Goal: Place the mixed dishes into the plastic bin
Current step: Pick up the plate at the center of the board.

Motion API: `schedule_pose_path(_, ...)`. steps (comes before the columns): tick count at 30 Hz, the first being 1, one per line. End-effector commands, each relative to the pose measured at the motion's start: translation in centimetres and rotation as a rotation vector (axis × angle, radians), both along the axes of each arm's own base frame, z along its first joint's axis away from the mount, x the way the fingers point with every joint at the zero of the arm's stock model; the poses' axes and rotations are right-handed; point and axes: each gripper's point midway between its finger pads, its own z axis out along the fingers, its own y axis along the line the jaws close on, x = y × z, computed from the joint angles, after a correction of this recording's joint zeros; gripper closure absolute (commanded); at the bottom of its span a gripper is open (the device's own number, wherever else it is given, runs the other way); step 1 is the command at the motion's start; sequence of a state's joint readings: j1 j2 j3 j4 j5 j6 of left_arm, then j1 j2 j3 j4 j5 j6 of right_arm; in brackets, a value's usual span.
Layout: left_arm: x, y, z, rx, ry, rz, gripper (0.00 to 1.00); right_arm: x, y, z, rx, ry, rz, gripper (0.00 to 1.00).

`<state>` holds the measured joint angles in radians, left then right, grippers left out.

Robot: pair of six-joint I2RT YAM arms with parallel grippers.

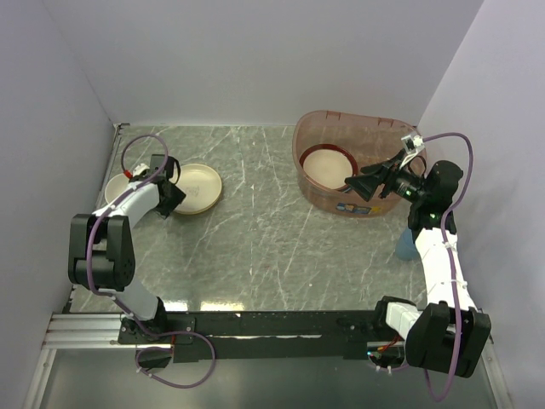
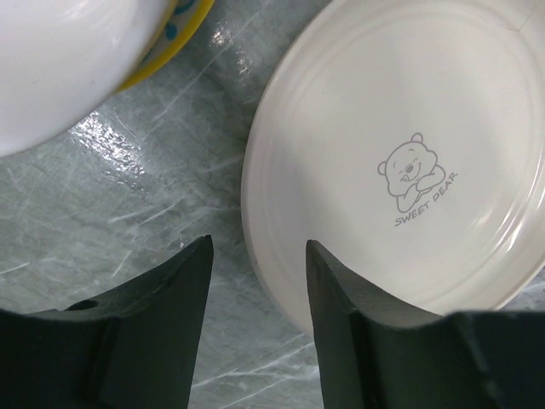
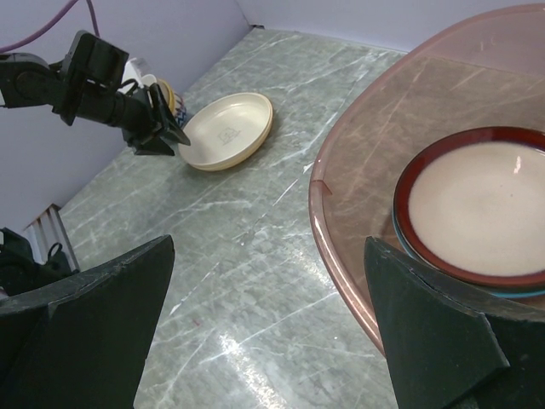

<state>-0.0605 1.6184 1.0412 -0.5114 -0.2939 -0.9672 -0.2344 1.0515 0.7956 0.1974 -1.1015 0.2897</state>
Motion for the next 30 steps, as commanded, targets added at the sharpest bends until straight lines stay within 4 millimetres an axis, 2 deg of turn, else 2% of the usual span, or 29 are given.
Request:
schedule_pose_path(1,1.6,0.2,1.0,0.009,-0.060,0.029,0.49,0.1,-0.1,1.4,-0.022,-0.061,0.008,0.00)
schedule_pose_path(11,1.6,0.2,0.6,0.012,-0.051,0.019,0.55,0.3,-0.1,1.4,-0.021,-0.056,0.008,0.00)
schedule_pose_path(17,1.4,0.2,0.0,0.009,-0.041,0.020,0.56,0.3,-0.1,1.4,-0.022,-0.056,0.008,0.00)
schedule_pose_path(24,1.4,0.1,0.0,0.006,-0.045,0.013,0.68,0.2,-0.1,1.4,-0.023,-0.057,0.008,0.00)
schedule_pose_path(30,1.3,0.0,-0.2,-0.001,-0.043,0.009,0.70,0.2,-0.1,1.5,-0.024,-0.060,0.006,0.00)
